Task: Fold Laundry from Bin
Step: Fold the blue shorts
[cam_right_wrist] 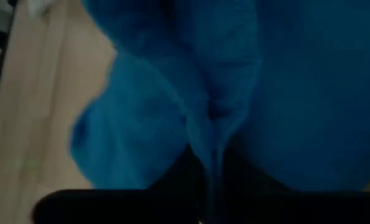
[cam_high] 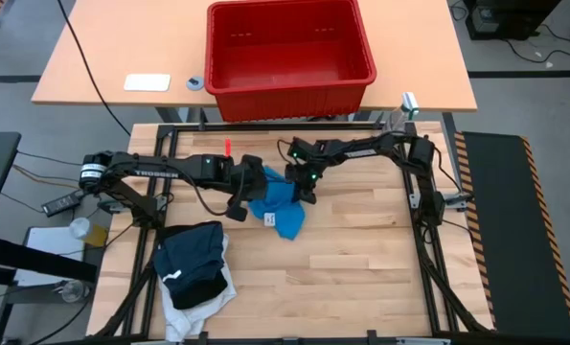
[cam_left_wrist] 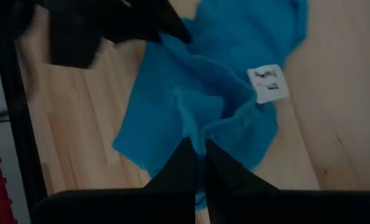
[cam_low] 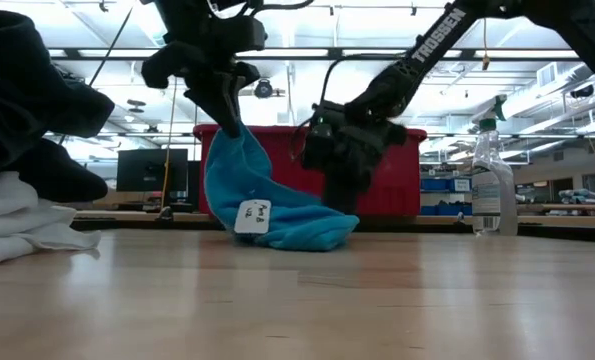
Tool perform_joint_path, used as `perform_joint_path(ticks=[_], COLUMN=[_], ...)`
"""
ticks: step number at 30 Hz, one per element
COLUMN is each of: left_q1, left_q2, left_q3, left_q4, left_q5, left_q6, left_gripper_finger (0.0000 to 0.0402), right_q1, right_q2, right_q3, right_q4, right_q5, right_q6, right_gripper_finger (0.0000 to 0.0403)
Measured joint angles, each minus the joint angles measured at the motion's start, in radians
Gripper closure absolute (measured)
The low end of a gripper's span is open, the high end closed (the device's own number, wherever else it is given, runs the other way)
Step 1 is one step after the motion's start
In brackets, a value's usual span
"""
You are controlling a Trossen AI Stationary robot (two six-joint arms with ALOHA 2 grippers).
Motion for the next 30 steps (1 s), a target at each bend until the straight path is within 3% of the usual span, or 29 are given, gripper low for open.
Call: perform_joint_path(ticks=[4, 9, 16, 21, 26, 30], left_q1=[0.002, 0.027, 0.108, 0.199, 0.321, 0.35], left_q2=[-0.001, -0.054, -0.172, -0.139, -0.059, -0.066], left_q3=[0.0, 0.0, 0.001, 0.003, 0.009, 0.075], left_q4=[-0.002, 0.01, 0.185, 0.348, 0.384, 0.492], left_q5=[0.0, 0.003, 0.003, 0.061, 0.022, -0.016], left_q6=[-0.038, -0.1, -0.115, 0.014, 0.11, 0.153], left_gripper_finger=[0.039, 0.039, 0.039, 0.039, 0.039, 0.039], right_q1=[-0.015, -0.02, -0.02, -0.038, -0.112, -0.14], right_q2=[-0.073, -0.173, -0.365, -0.432, -0.425, -0.483], right_q3=[0.06, 0.128, 0.196, 0.194, 0.214, 0.27], right_q4=[-0.089, -0.218, -0.391, -0.373, -0.351, -0.341], right_q5=[0.003, 0.022, 0.161, 0.383, 0.722, 0.804], right_q6=[-0.006, -0.014, -0.044, -0.185, -0.216, -0.212], right_gripper_finger=[0.0386, 0.0364, 0.0371, 0.0381, 0.0381, 0.0381])
